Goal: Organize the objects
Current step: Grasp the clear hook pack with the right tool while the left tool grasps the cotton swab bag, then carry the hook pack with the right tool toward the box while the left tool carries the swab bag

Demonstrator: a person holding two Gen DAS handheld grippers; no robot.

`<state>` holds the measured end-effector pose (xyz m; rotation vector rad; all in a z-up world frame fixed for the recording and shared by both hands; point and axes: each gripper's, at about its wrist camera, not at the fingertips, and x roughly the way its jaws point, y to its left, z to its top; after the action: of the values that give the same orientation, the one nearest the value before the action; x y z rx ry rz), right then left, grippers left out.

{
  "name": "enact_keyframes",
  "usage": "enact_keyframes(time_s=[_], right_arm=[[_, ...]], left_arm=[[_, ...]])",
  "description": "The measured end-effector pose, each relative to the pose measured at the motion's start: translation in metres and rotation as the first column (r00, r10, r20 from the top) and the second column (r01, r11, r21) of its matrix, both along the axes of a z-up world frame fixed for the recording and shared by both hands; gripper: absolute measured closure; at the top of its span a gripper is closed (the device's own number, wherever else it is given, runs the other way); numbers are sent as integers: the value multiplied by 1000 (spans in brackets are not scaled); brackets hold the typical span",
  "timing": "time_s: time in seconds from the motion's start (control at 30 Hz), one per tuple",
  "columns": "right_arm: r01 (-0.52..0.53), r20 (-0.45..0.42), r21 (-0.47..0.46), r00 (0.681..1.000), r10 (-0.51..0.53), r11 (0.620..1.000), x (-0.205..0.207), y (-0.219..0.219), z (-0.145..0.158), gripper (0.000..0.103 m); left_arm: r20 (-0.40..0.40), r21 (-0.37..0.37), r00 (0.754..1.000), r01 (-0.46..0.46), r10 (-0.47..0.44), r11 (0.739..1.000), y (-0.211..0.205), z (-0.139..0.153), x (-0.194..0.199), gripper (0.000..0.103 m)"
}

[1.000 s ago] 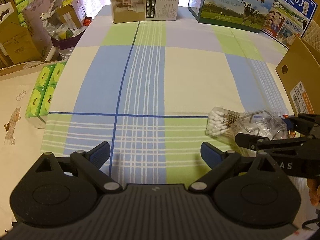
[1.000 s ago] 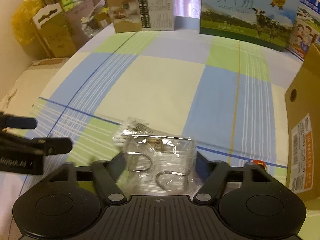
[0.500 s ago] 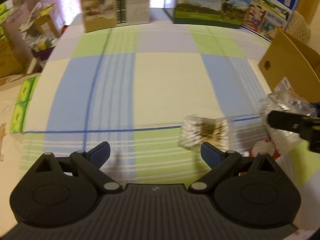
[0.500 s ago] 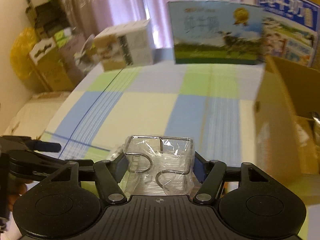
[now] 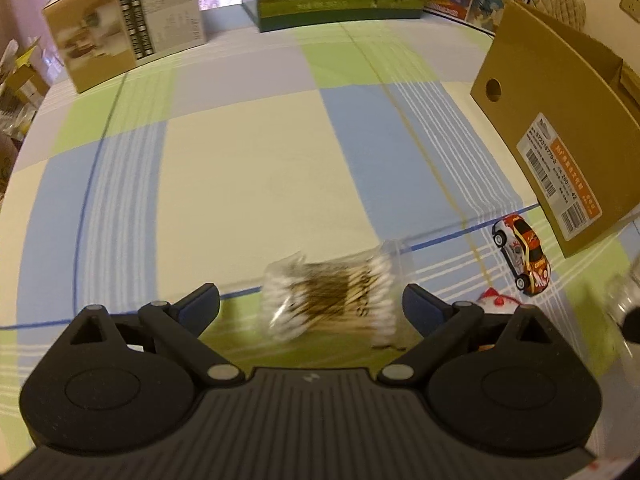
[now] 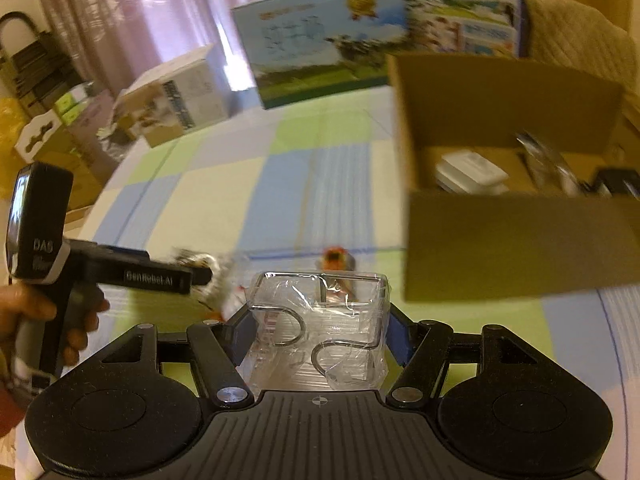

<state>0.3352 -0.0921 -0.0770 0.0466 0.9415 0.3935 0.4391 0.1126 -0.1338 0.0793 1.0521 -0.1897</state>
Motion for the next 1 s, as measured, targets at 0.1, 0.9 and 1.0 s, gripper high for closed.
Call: enact_keyframes(time_s=[0.1,0.9,1.0], right_arm=[[49,-17,-8,999,-49,999,-3,-16,-3,40],[161,15,-19,987,-161,987,-9,-62,2,40],[149,32,-10,988,-149,989,-12,-60,7,40]], left_arm=[[-10,22,1000,6,-6,1000,-7,-7,5,6],[46,39,999,-7,5,999,-5,12,-21,36],[70,35,997,-18,16,999,-2,24,-28,36]])
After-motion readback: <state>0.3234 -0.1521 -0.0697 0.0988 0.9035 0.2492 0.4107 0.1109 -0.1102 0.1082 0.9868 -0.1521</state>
